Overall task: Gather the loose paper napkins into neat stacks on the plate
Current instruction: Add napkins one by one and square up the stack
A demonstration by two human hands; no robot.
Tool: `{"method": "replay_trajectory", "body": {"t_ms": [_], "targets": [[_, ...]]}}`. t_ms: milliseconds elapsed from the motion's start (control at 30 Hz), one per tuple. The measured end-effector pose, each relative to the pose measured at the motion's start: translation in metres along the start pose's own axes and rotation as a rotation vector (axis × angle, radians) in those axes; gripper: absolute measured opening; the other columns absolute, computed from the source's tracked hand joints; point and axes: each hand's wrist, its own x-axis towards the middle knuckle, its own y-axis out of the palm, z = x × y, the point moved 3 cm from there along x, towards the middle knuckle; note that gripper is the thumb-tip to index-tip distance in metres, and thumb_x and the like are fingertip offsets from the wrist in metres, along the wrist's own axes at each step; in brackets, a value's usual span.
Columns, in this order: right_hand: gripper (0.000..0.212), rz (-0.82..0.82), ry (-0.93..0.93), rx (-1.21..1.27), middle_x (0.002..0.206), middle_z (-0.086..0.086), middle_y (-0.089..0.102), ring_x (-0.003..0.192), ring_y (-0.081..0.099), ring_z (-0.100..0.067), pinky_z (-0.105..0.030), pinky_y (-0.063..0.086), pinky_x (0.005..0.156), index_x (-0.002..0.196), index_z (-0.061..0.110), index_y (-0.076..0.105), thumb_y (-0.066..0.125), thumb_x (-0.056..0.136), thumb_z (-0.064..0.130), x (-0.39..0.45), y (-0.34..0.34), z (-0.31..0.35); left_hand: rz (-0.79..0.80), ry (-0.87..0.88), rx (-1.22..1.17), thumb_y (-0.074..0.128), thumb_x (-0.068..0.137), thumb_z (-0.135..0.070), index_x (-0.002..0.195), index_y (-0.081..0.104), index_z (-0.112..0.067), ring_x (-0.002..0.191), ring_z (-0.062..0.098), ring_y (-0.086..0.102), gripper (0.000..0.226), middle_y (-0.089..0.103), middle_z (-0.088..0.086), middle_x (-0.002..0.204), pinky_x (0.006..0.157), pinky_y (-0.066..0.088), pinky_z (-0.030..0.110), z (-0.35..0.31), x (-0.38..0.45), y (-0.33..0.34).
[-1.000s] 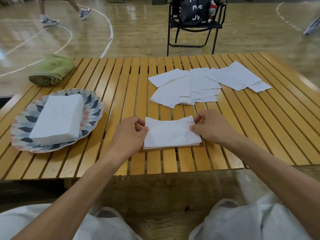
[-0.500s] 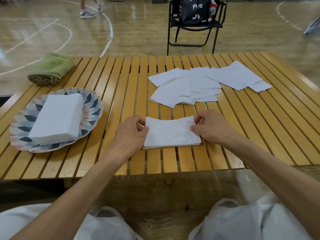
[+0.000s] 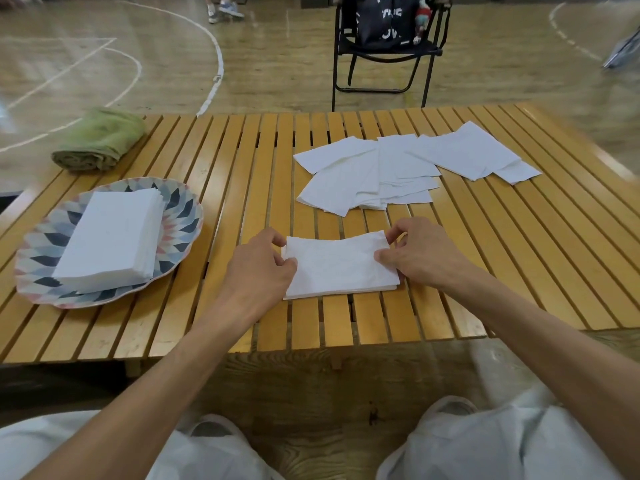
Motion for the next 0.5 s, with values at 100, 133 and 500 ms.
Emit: {"method": "replay_trajectory", "body": {"t_ms": [100,133,500], "targets": [[0.034,-0.014,0.002,-0.030,0.096,0.001,0.063,0.080,0.065,-0.014,-0.024,0.047,0.060,0.115,0.020,0.058,0.075,0.087,0.029,-0.002,-0.001,0.000,-0.047,0.041,0.113,0.067,0.091,-0.029,0.127,0.048,-0.024,0.083,0.009,0.057,0.041,0.059,-0.007,0.096,0.067,0.048,0.026,-0.004,-0.003,-0.004],[0.038,-0.032,-0.015,-0.057,0.098,0.002,0.063,0.085,0.064,-0.015,-0.027,0.051,0.066,0.120,0.020,0.057,0.074,0.088,0.029,-0.004,-0.002,0.001,-0.056,0.079,0.135,0.067,0.091,-0.028,0.127,0.049,-0.025,0.087,0.010,0.057,0.041,0.055,-0.007,0.103,0.070,0.048,0.027,-0.005,-0.004,-0.005],[0.038,0.238,-0.331,-0.276,0.142,0.011,0.045,0.130,0.043,-0.013,-0.030,0.035,0.103,0.125,0.034,0.062,0.073,0.089,0.031,-0.011,-0.001,0.007,0.193,0.297,0.252,0.064,0.093,-0.029,0.110,0.057,-0.034,0.130,0.012,0.041,0.019,0.052,-0.011,0.137,0.110,0.029,0.037,-0.011,-0.008,0.008]]}}
